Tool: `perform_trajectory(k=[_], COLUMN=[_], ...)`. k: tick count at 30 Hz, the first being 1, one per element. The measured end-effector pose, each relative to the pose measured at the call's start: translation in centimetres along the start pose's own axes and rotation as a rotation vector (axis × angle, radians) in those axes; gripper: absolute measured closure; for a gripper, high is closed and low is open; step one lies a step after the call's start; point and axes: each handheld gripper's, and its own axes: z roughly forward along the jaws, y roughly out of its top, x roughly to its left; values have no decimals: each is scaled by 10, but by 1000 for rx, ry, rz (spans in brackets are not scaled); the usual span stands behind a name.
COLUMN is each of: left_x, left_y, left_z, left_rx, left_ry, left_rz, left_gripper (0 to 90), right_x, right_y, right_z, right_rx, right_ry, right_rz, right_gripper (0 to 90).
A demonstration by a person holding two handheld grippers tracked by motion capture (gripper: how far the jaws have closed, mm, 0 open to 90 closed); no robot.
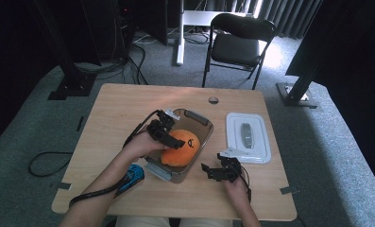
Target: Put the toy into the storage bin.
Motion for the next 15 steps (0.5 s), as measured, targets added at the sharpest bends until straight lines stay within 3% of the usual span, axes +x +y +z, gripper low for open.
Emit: perform_trajectory(k=[15], left_x=[10], left_y=[-29], left_z=[-39], left_rx=[-62], left_ry=[10], left_rz=[-19], left_gripper=[182], right_x=[0], right_y=[0], right_z=[0], right_rx=[7], right_ry=[-2], right_rz=[5], right_gripper=[138])
